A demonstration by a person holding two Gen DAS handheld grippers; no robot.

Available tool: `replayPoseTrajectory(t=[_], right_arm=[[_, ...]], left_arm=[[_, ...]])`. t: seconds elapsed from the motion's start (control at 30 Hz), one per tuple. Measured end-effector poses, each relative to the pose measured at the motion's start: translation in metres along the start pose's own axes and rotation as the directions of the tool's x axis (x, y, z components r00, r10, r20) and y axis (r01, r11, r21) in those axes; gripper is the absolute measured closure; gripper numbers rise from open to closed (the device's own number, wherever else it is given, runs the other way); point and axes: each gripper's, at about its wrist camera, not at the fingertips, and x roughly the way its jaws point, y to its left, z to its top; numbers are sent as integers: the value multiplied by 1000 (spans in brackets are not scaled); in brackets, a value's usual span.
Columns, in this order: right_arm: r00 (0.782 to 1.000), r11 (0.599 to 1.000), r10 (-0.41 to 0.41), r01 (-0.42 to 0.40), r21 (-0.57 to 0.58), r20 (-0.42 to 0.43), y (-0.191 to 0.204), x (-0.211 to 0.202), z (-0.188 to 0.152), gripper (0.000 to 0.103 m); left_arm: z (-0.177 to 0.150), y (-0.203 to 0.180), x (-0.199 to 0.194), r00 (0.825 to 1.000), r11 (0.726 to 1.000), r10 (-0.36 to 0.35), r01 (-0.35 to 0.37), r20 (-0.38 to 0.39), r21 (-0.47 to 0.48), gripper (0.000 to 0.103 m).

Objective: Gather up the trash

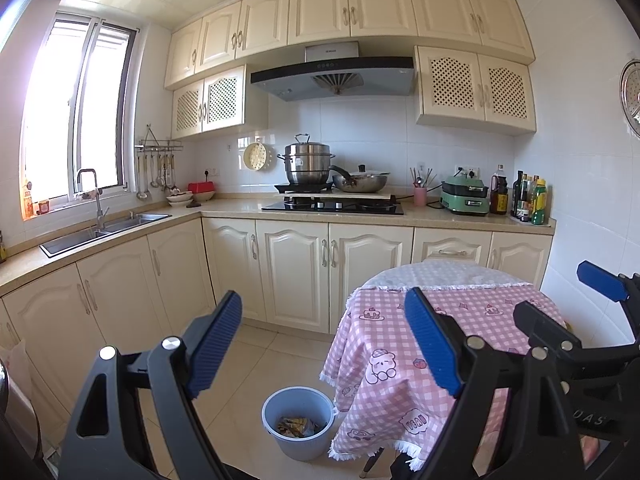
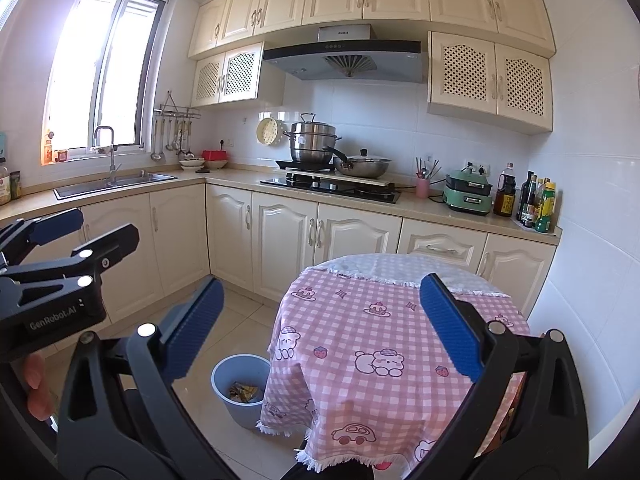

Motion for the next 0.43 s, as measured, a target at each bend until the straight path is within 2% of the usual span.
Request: replayPoseTrajectory(t=[0.27,0.43], right_arm=[[1000,1000,11,-10,17,-9,-5,9,-5,7],[998,999,9,-7,35,-61,-16,33,-17,7]], left_arm=[[-3,-2,8,1000,1000,8,-8,-17,5,21],[-15,1,32,996,1000,19,-20,-91,-10,21]])
